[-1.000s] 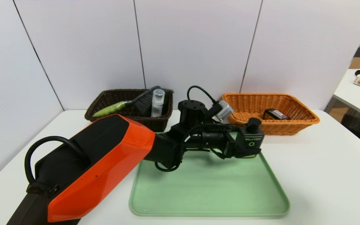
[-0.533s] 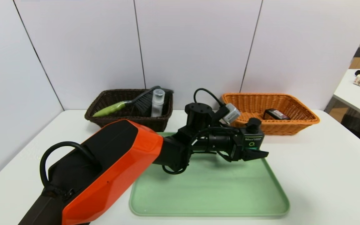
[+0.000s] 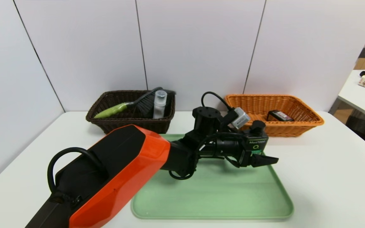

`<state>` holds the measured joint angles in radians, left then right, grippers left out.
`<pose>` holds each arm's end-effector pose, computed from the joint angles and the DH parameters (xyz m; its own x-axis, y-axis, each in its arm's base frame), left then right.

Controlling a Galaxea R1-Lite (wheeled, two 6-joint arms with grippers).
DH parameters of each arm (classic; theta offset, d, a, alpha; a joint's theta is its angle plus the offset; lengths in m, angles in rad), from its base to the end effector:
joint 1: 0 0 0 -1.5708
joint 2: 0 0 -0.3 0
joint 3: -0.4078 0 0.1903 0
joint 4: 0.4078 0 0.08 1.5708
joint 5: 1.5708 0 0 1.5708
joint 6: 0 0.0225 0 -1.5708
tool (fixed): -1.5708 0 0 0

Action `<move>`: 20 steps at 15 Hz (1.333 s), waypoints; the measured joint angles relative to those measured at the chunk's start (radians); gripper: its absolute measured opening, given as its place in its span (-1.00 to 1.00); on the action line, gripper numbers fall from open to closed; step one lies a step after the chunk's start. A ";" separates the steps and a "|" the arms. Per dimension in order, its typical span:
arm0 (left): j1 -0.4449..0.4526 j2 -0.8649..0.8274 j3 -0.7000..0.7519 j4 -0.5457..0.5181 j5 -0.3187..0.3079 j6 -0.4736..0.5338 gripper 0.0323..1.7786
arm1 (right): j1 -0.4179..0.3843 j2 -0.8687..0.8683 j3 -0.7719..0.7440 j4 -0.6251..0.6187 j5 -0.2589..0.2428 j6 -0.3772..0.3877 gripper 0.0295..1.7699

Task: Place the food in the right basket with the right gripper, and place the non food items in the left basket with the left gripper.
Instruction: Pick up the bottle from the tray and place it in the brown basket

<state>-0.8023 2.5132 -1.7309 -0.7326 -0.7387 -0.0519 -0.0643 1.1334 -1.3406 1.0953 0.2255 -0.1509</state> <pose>0.3480 -0.3817 0.1019 0.0292 -0.9989 -0.0367 0.9958 0.0322 -0.0852 0.0928 -0.0009 0.3025 0.6280 0.1836 -0.7562 -0.1936 0.9781 0.0767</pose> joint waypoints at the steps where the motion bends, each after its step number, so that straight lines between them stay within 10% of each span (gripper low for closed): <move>1: 0.000 0.001 -0.004 0.003 0.000 0.000 0.86 | 0.000 0.000 0.000 0.000 0.000 0.000 0.92; 9: 0.001 0.013 -0.034 0.010 0.008 0.000 -0.32 | 0.000 -0.004 0.000 0.001 0.000 0.002 0.92; 20: 0.056 -0.144 -0.060 0.128 0.053 -0.008 -0.32 | -0.003 -0.010 0.006 -0.001 -0.001 0.021 0.92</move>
<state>-0.7466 2.3687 -1.7906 -0.6047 -0.6860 -0.0600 -0.0677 1.1232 -1.3345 1.0938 0.2247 -0.1294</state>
